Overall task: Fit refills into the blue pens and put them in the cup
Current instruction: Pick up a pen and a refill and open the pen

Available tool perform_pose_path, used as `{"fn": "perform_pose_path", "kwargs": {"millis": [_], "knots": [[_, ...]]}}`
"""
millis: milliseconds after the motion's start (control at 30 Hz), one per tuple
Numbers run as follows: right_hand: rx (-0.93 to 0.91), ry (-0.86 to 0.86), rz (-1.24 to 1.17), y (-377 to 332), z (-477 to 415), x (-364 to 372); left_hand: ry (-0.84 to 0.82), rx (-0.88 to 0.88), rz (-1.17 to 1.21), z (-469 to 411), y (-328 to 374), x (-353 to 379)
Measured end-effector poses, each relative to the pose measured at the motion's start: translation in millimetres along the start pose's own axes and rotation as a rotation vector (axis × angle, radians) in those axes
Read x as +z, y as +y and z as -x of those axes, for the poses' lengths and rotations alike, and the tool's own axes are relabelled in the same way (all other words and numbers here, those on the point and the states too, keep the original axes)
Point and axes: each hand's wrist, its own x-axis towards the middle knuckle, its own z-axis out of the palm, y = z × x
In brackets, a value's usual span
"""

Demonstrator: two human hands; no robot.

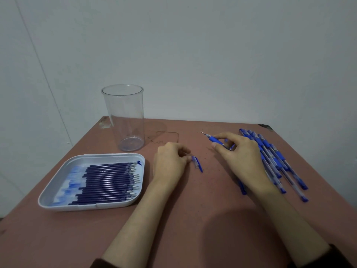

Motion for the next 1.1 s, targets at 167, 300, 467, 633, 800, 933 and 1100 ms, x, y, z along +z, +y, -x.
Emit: {"fn": "perform_pose_path", "kwargs": {"millis": [167,300,467,633,800,933,1100], "knots": [[0.001,-0.003,0.002,0.9,-0.2,1.3,-0.029,0.004,0.020,0.8,-0.1,-2.6],[0.017,-0.017,-0.038,0.1,-0.4,2.3,-0.046,0.000,0.042,1.9,-0.1,-4.1],[0.063,-0.065,-0.210,-3.3,-1.7,0.4,-0.058,-0.085,0.277,-1.0,6.2,-9.7],[0.097,-0.204,-0.394,-12.0,0.9,-3.2,-0.222,-0.147,0.802,8.6,27.0,-19.2],[0.118,-0.242,-0.419,-15.6,2.5,-5.4,-0.200,-0.166,0.822,7.2,23.4,-15.6],[0.109,-0.246,-0.406,-16.4,2.3,-5.8,-0.213,-0.166,0.881,5.5,22.2,-17.7],[0.103,-0.256,-0.382,-16.4,2.0,-6.3,-0.161,-0.164,0.943,2.7,19.9,-16.3]]}}
